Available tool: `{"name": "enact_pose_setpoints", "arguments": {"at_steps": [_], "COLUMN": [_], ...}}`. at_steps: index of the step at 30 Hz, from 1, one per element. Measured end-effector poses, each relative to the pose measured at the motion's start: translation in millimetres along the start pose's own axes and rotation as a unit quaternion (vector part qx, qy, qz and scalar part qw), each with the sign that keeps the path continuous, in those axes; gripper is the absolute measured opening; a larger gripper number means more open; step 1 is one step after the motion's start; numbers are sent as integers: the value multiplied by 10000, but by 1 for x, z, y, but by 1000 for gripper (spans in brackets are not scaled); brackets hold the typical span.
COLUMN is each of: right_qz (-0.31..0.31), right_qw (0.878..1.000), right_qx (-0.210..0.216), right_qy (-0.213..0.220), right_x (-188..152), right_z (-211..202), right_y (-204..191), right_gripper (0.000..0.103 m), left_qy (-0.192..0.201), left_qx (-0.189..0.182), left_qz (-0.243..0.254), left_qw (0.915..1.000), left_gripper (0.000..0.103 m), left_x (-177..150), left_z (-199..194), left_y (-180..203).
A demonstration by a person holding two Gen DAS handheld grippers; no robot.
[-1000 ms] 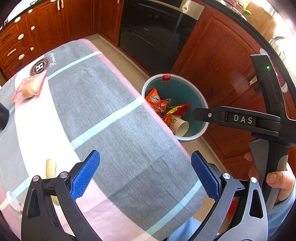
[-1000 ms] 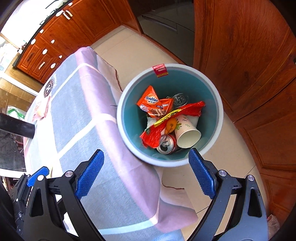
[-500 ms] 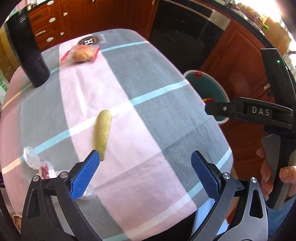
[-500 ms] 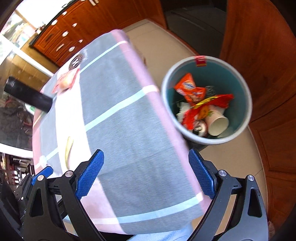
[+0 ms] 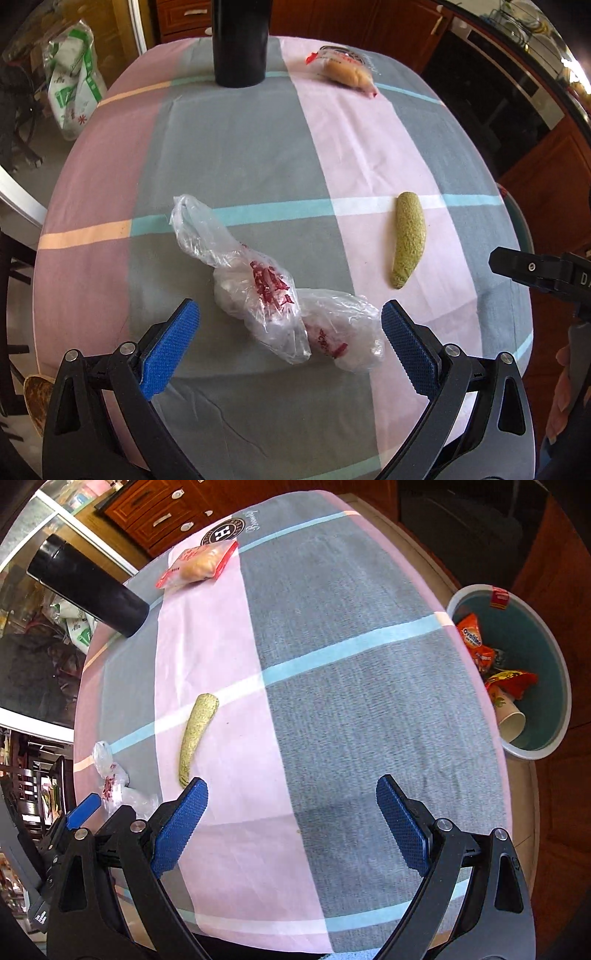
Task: Collect trash
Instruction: 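Move both open grippers back over the remaining table trash, then grasp the clear plastic bag with the left gripper while the right gripper grasps the green corn cob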
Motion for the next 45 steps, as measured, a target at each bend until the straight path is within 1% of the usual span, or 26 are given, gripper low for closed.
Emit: {"name": "enact_pose_setpoints", "arguments": {"at_steps": [4, 5, 9, 13, 15, 17, 19, 20, 21, 22, 23, 24, 25, 26, 29, 30, 31, 32, 33, 35, 36, 38, 40, 42, 45], "right_qz": [-153, -166, -199, -450, -582, -748, -899, -935, -982, -1079, -1205, -1289, -1335, -1347, -1364, -1342, -1304, -1260, -1207, -1080, -1017, -929, -843, -763, -679], "right_qw": [9999, 9998, 9998, 9988, 9980, 9967, 9952, 9948, 9941, 9925, 9904, 9887, 9882, 9881, 9879, 9883, 9889, 9895, 9903, 9921, 9930, 9939, 9949, 9958, 9967], "right_qx": [-44, -49, -56, -183, -233, -306, -382, -396, -466, -550, -642, -722, -691, -687, -675, -668, -657, -651, -643, -605, -572, -543, -495, -439, -357], "right_qy": [-27, -34, -54, -24, -4, 19, 0, -21, 19, 140, 197, 269, 287, 282, 296, 290, 281, 271, 255, 213, 206, 222, 232, 237, 258], "right_x": [1, 2, 5, 6, 6, 7, 8, 8, 8, 10, 10, 11, 10, 10, 7, 7, 6, 6, 6, 4, 4, 3, 2, 1, 1], "right_z": [7, 8, 17, 27, 30, 35, 41, 44, 45, 44, 45, 45, 44, 45, 44, 43, 42, 41, 40, 40, 39, 36, 34, 32, 30], "right_y": [-19, -22, -37, -56, -67, -78, -87, -91, -93, -96, -100, -102, -104, -104, -99, -96, -91, -86, -80, -69, -63, -54, -46, -38, -30], "right_gripper": [89, 89, 89, 88, 85, 73, 64, 61, 60, 51, 31, 23, 11, 6, 6, 6, 6, 6, 6, 6, 6, 6, 6, 6, 6], "left_qy": [-83, -89, -65, -53, -64, -73, -82, -85, -86, -89, -92, -92, -87, -69, 54, 56, 15, -38, -73, -44, -103, -118, -122, -176, -174], "left_qx": [27, -16, -101, -141, -180, -236, -287, -309, -334, -359, -373, -378, -389, -421, -657, -721, -753, -821, -868, -831, -919, -930, -881, -922, -812], "left_qz": [130, 143, 70, -22, -70, -126, -166, -184, -203, -219, -234, -247, -245, -228, -109, -26, 49, 93, 133, 296, 349, 488, 664, 697, 722], "left_qw": [9999, 9999, 9999, 9999, 9998, 9996, 9994, 9993, 9992, 9991, 9990, 9989, 9989, 9988, 9978, 9974, 9971, 9966, 9961, 9961, 9951, 9944, 9938, 9931, 9939], "left_gripper": [99, 99, 99, 99, 99, 99, 99, 99, 99, 99, 99, 99, 99, 99, 97, 88, 76, 71, 64, 54, 35, 32, 24, 22, 22], "left_x": [-4, -5, -2, 0, -1, -2, -3, -4, -5, -5, -6, -6, -6, -5, -1, 1, 2, 3, 3, 6, 6, 7, 8, 8, 10], "left_z": [11, 12, 11, 5, 3, 1, -1, -2, -3, -3, -3, -3, -3, -2, -4, -4, -2, 1, 3, 5, 8, 10, 10, 11, 12], "left_y": [-1, -3, -16, -33, -40, -45, -48, -49, -50, -50, -50, -50, -50, -48, -36, -30, -24, -19, -14, -4, 2, 12, 22, 30, 36]}}
Point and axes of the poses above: each gripper's, at about its wrist camera, not at the fingertips, and z roughly the way its jaws point, y to its right, x to its top, the point moved 9 cm from there along z, roughly the way its jaws point, and after that the axes turned 7 degrees about -x, right-handed, at the moved point
